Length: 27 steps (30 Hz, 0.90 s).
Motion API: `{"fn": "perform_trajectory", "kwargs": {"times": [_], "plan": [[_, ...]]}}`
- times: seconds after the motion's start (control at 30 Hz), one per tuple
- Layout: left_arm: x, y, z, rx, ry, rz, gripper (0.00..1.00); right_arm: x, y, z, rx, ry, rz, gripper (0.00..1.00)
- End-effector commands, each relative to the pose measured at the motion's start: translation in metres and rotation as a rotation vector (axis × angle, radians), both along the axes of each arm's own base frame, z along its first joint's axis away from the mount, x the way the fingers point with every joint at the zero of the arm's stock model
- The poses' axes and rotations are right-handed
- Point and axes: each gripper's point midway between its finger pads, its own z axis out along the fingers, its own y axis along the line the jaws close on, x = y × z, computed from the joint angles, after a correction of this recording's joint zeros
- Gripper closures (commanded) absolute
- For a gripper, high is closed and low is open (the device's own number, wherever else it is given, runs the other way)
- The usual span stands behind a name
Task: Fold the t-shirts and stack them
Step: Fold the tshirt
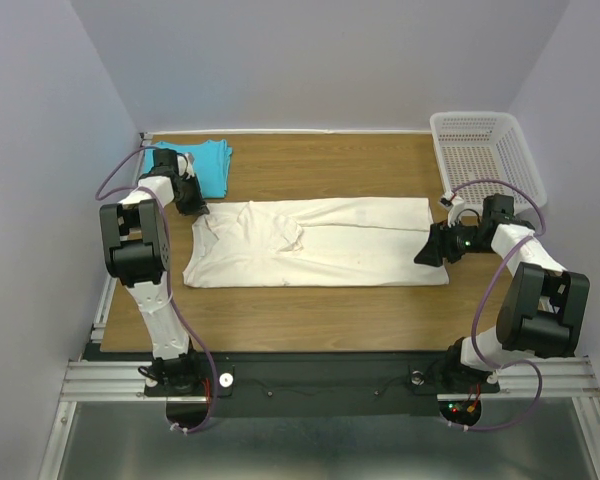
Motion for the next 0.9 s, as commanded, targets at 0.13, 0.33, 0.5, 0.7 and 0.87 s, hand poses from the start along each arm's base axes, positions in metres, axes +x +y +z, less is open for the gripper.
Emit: {"fn": "perform_trajectory", "kwargs": {"times": [0.13,0.33,0.5,0.7,0.87], "plan": [[0.014,-0.006,0.045,0.084,-0.114,-0.066,1.00,0.012,-0.006,0.007,-0.014,-0.047,-0.010,0.34],[0.027,-0.027,0.075,0.189,-0.206,-0.111,1.00,0.012,-0.006,0.006,-0.018,-0.049,-0.010,0.34],[0.036,-0.033,0.098,0.231,-0.261,-0.089,1.00,0.012,-0.007,0.006,-0.020,-0.050,-0.009,0.34],[0.050,-0.032,0.117,0.249,-0.313,-0.077,1.00,0.013,-0.006,0.006,-0.017,-0.050,-0.008,0.34],[0.075,-0.042,0.119,0.248,-0.319,-0.098,1.00,0.013,-0.007,0.006,-0.022,-0.053,-0.008,0.34]]}}
